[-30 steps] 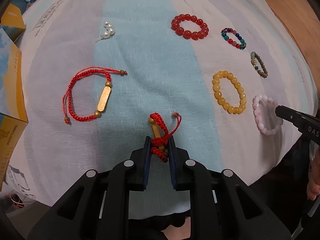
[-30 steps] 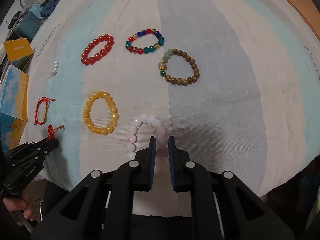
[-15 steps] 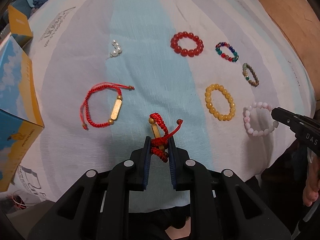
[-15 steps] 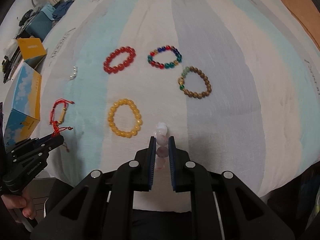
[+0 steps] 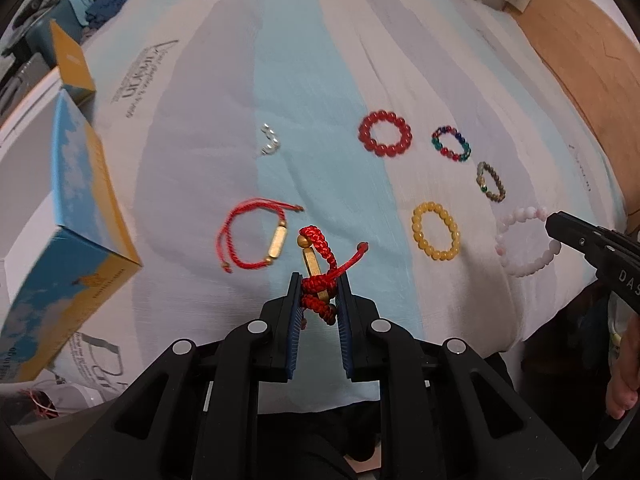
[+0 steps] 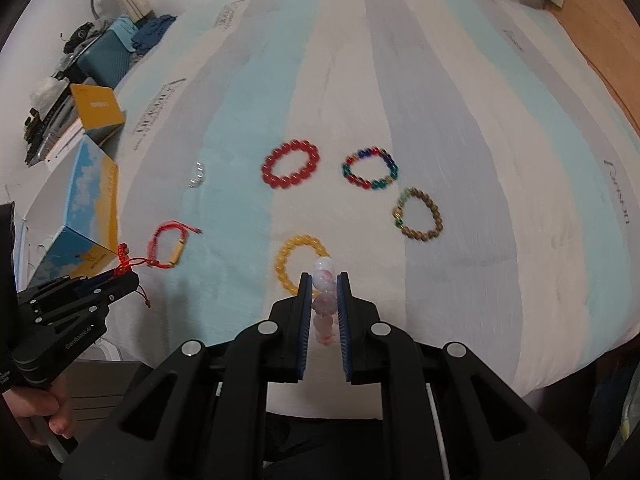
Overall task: Organize jewelry
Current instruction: 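Carry both held bracelets over to the open white box, then open both tools to drop the bracelets into the box, then move both open tools back over the remaining bracelets on the bed, then grasp the yellow bead bracelet with the right tool while the left tool grasps the red string bracelet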
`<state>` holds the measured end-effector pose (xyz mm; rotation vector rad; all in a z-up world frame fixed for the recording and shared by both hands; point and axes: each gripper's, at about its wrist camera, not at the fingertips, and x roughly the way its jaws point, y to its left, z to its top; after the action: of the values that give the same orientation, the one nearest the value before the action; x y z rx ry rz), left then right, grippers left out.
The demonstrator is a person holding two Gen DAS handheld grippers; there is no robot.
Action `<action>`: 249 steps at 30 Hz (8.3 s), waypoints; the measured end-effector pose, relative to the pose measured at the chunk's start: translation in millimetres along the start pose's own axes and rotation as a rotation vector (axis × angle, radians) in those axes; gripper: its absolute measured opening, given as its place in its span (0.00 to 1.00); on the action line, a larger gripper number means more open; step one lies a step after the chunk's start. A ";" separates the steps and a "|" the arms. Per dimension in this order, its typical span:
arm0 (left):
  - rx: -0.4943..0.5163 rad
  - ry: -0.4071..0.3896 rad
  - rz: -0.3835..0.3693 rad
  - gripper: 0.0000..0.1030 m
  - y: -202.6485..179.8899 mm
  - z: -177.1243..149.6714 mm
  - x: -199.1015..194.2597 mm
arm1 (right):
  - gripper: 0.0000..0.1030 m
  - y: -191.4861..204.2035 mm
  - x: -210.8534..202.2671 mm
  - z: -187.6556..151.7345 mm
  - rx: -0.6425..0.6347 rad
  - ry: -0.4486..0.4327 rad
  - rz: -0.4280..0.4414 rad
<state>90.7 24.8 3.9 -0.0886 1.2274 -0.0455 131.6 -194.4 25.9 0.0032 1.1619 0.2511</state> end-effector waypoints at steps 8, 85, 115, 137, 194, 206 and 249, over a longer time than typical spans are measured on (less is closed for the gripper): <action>-0.031 -0.043 0.018 0.15 28.0 2.5 -30.8 | 0.11 38.1 -19.6 11.5 -0.045 -0.037 0.014; -0.406 0.213 0.146 0.15 381.3 -25.4 -0.1 | 0.11 471.4 152.1 58.4 -0.539 0.241 0.096; -0.468 0.136 0.248 0.69 383.8 -7.2 -3.8 | 0.47 475.2 159.7 46.7 -0.532 0.289 0.086; -0.479 -0.054 0.244 0.94 354.7 -34.5 -72.7 | 0.86 424.6 64.7 59.5 -0.491 0.102 0.154; -0.094 -0.120 0.088 0.94 72.7 43.6 3.0 | 0.90 57.8 30.7 49.4 -0.110 -0.048 -0.004; -0.086 -0.053 0.107 0.94 66.3 34.5 59.4 | 0.90 15.7 79.2 24.8 -0.069 0.009 -0.035; -0.080 0.018 0.156 0.07 74.5 13.8 104.4 | 0.22 -8.9 136.9 -15.9 -0.090 0.135 -0.097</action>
<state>137.8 90.9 -96.3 -0.0618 1.2511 0.1383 169.9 -178.1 -105.7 -0.1513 1.2803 0.2201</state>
